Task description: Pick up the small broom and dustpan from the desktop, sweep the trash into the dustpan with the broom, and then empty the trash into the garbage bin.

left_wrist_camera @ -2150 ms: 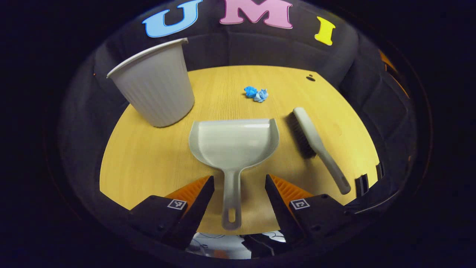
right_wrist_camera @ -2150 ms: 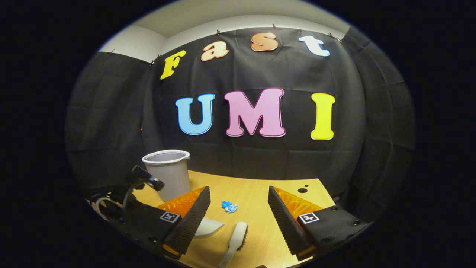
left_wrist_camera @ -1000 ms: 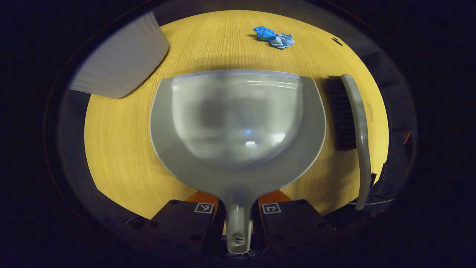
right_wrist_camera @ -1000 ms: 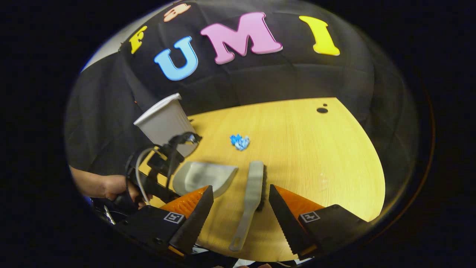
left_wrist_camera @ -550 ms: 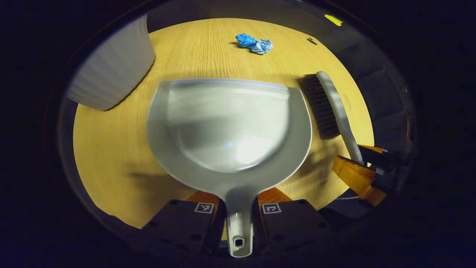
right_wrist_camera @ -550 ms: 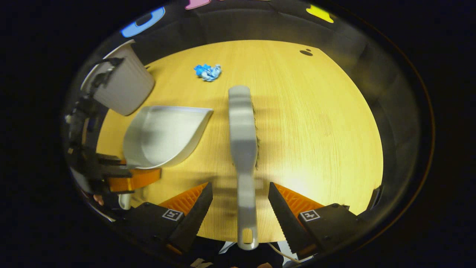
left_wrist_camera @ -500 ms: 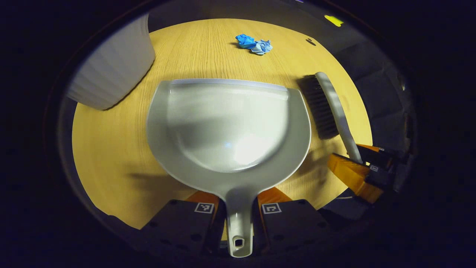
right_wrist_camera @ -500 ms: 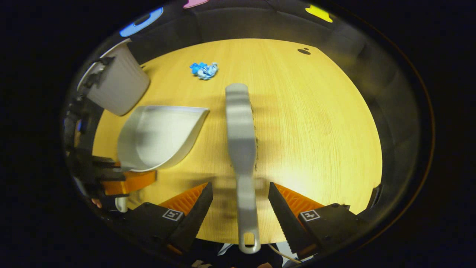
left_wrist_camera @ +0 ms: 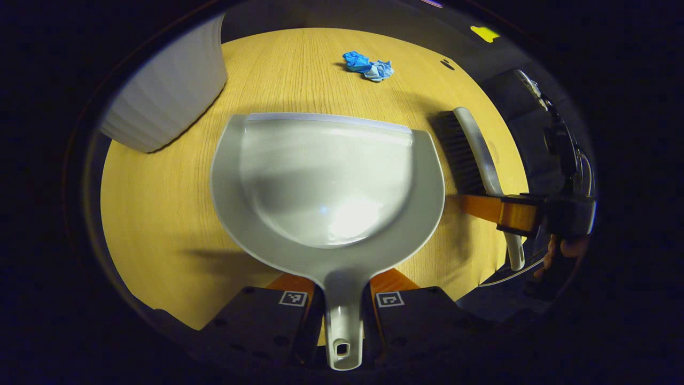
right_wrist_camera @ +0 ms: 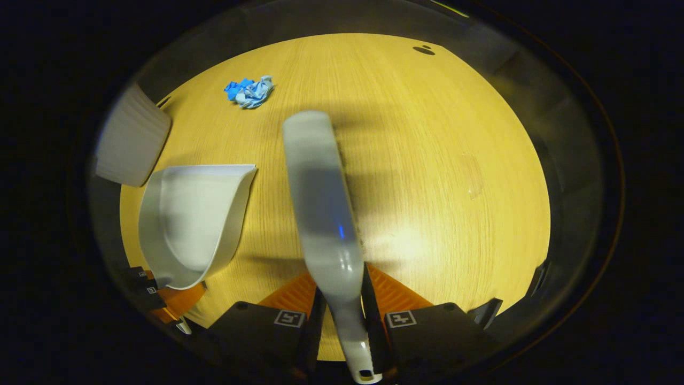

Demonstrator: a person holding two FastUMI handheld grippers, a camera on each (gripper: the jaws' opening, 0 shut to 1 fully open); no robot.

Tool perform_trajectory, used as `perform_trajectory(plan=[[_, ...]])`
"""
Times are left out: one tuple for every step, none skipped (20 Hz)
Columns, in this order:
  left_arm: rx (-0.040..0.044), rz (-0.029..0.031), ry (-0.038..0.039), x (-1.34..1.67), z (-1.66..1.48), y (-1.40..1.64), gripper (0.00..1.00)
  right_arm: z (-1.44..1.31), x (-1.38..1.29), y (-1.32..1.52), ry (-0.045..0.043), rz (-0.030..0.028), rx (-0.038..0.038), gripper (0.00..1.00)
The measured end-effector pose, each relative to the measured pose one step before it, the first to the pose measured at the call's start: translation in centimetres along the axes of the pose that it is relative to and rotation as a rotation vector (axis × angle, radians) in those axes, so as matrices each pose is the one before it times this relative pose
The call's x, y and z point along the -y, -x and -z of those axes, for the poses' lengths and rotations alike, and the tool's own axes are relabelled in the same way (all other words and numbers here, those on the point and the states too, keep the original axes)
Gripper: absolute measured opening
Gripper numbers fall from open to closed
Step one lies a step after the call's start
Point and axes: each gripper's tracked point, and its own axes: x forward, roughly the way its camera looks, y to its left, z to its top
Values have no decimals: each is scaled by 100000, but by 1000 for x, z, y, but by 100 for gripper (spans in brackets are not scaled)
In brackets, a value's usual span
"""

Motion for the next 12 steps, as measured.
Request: perform_trajectory(plan=[[-207, 4, 169, 11, -38, 39, 30, 85, -22, 186, 2390, -1647, -1368, 30], [-18, -69, -179, 10, 10, -42, 30, 251, -444, 70, 2485, -3398, -2151, 29], [-224, -181, -97, 5, 32, 41, 30, 190, -363, 121, 2021, -3038, -2651, 28], [-175, -23, -58, -2, -23, -28, 30, -161, -77, 306, 1411, -1830, -962, 28], [-206, -91, 237, 35, -24, -25, 31, -363, -37, 111, 1782, -1987, -1072, 25], [-872, -498, -729, -148, 130, 38, 31, -765, 168, 336, 2543, -740, -547, 25], [-1020, -739, -1145, -186, 136, 85, 31, -1225, 451, 358, 3817, -341, 256, 25], [-958, -820, -953, -259, 84, 92, 31, -1238, 394, 297, 3304, -229, 479, 24], [-991, -708, -900, -281, 97, 71, 31, -1508, 695, 386, 2982, 56, 543, 29], [-1011, -401, -1028, -286, 89, 170, 31, -1661, 560, 393, 1500, -93, 1518, 24], [-839, -54, -1119, -307, -92, 156, 31, -1748, 479, 363, 678, -157, 2412, 24], [-871, -564, -1210, -413, -101, 226, 30, -1702, 745, 273, 1998, 793, 1444, 24]])
